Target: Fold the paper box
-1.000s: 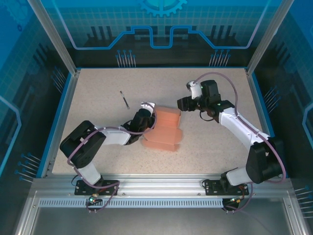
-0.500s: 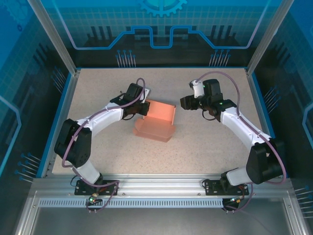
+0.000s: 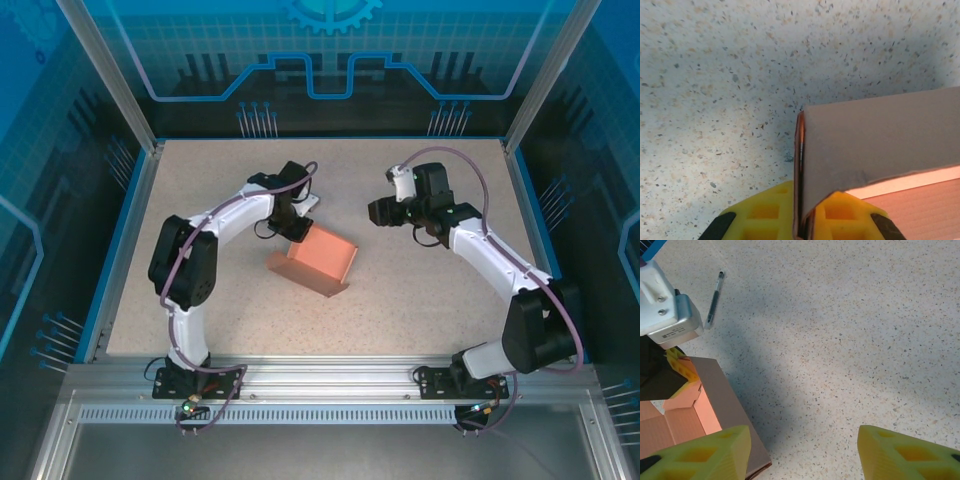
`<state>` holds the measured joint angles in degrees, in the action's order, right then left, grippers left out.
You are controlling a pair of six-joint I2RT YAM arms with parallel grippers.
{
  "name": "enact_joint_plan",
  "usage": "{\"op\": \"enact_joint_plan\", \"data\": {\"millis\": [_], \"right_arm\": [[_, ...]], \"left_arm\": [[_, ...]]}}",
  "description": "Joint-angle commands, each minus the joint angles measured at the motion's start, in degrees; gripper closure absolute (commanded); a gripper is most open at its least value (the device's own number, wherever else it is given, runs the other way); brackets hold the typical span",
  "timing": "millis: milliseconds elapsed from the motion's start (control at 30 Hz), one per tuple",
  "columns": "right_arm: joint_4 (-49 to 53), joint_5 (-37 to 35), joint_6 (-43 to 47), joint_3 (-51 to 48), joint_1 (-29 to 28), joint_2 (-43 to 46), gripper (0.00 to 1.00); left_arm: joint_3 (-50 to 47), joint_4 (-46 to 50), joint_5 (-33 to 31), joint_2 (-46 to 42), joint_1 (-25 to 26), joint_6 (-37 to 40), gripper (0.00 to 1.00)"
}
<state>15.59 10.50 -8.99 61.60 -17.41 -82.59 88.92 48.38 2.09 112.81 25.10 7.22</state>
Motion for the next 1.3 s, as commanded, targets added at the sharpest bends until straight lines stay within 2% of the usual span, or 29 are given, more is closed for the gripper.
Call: {"op": "enact_joint_plan", "data": {"millis": [0,233,567,800,933,1067,1267], "right_arm": [[0.7,-0.5,-0.3,-0.3,-0.9,-1.1,0.40],[1.0,-1.1,-0.2,-0.4,-1.7,-2.2,0.40],[2.0,-2.1,0.5,-0.5,-2.0,-3.8,0.40],[2.2,-1.8,0.9,-0.3,-2.6,-5.6,0.40],[2.5,-1.9,1.3,-0.2,-2.8,-6.6,0.40],[2.4,-2.1,1.4,0.2,-2.6,-8.4,0.39],[2.5,1.8,2.3,4.0,-3.2,-15.1,0.39]], "left_arm": [[4.7,8.0,2.6,3.7,-0.4,2.9,1.00],[11.5,10.9,4.5,9.6,-0.3,3.5,0.94],[18.6,12.4,7.4,14.7,-0.3,4.2,0.69],[20.9,12.6,7.9,17.1,-0.3,4.5,0.63],[22.0,12.3,7.8,16.9,-0.4,4.6,0.59],[22.4,10.2,8.5,15.1,-0.7,4.1,0.51],[20.7,5.0,10.2,10.0,-1.7,2.2,0.40]]}}
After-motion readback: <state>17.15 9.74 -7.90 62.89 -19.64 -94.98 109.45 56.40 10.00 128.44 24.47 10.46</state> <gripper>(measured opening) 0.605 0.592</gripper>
